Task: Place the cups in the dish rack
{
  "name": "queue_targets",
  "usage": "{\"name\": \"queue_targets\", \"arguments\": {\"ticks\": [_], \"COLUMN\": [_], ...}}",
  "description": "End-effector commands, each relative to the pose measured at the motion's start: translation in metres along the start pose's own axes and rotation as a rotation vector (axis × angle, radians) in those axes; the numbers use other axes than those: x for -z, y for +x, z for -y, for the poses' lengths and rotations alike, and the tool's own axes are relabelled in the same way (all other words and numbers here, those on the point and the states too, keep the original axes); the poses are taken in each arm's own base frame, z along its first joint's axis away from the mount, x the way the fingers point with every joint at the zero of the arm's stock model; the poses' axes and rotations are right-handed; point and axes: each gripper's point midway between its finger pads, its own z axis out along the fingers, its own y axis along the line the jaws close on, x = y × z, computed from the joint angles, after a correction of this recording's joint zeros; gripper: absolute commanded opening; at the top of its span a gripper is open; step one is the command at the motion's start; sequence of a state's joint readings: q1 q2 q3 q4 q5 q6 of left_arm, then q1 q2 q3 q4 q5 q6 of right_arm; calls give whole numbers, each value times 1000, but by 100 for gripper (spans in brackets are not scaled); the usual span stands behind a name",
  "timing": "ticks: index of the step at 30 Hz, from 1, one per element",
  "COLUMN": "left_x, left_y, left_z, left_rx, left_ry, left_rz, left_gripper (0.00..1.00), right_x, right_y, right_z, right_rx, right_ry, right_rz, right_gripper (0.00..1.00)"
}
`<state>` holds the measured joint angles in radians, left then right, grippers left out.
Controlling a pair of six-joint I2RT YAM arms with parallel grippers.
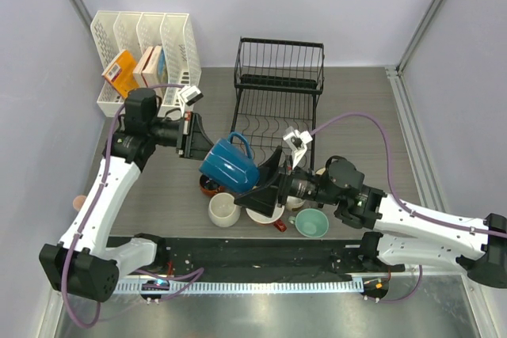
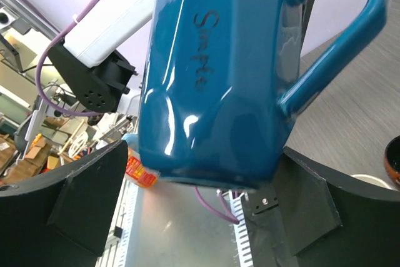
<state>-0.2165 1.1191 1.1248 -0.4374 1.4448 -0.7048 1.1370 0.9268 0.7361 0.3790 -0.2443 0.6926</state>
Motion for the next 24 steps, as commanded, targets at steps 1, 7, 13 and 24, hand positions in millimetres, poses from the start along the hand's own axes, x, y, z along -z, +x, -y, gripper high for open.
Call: {"name": "queue_targets", "arguments": {"ticks": [1, 7, 13, 24], "left_x": [3, 2, 0, -1], "left_y": [12, 17, 18, 11], "left_z": [27, 26, 21, 16], "left_rx": [-43, -32, -17, -16], "left_ry": [94, 97, 96, 84], "left_rz": [-75, -81, -85, -76], "left_gripper": [0, 0, 0, 0], "right_x": [-9, -15, -20, -24], "right_y": [-30, -32, -47, -62], "right_z": [-19, -10, -5, 4], "right_rx": [76, 69, 70, 40], "right_ry": [-43, -28, -26, -18], "right_rz": [68, 75, 98, 134], "right_gripper": [100, 100, 100, 82]}}
